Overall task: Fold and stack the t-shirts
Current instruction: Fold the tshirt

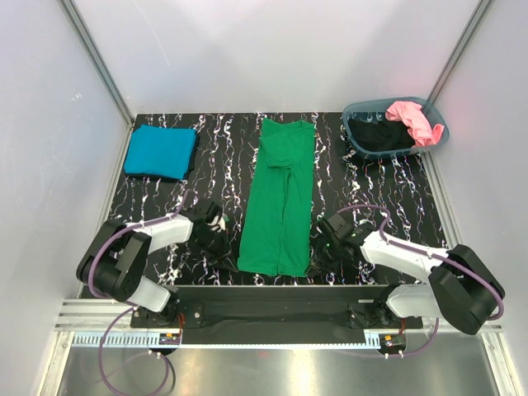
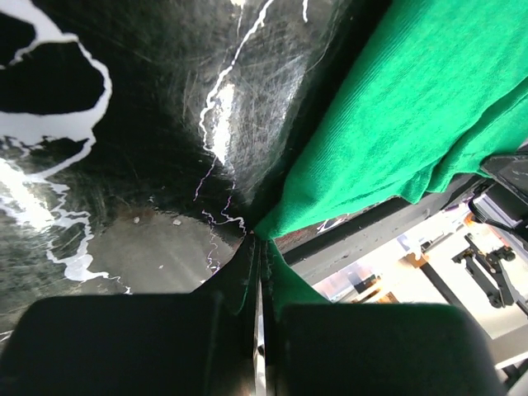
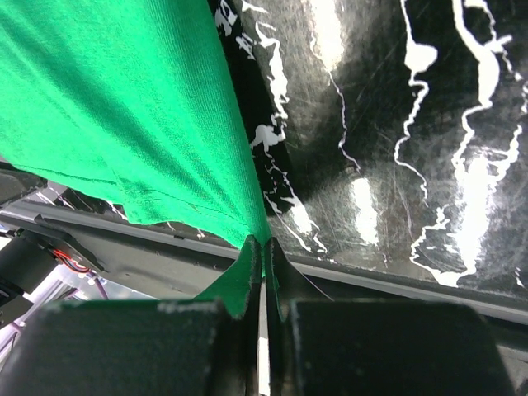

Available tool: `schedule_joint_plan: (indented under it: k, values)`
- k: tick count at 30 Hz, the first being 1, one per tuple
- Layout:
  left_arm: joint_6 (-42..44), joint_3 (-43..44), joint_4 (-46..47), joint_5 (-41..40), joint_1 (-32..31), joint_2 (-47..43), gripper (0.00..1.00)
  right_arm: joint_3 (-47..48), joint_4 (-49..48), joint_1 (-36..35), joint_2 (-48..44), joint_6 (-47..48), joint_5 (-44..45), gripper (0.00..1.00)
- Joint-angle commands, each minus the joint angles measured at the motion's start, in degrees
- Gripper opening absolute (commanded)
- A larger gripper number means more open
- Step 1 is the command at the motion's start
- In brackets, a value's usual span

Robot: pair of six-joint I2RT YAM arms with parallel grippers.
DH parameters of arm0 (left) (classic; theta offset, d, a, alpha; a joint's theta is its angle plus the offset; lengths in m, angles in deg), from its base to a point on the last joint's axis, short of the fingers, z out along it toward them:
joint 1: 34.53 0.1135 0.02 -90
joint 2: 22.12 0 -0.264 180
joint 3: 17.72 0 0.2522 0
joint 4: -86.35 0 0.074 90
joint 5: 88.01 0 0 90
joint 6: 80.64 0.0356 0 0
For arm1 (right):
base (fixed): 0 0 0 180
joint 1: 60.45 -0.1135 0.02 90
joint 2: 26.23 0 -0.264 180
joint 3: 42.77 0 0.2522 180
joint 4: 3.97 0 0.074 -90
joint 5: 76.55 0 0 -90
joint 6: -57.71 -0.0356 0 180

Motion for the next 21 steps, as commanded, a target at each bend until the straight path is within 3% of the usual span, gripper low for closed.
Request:
schedule_joint_plan:
  k: [1,15,21]
  values:
    - [-0.93,-0.18,1.26,-1.38,-0.25,-2.02,0.0,-0.41,2.32,-0.45,-2.46,0.55,0.29,0.0]
    - [-5.51,4.21,-2.34,2.93,-0.96,-5.1,0.0,2.84,8.91,-0.36,-4.66,-0.94,2.48,0.0]
    - [-6.39,9.48,-3.3,3.63,-0.96,-2.2,0.0,10.38,15.05,-0.36,-0.88,0.11,5.47,0.0]
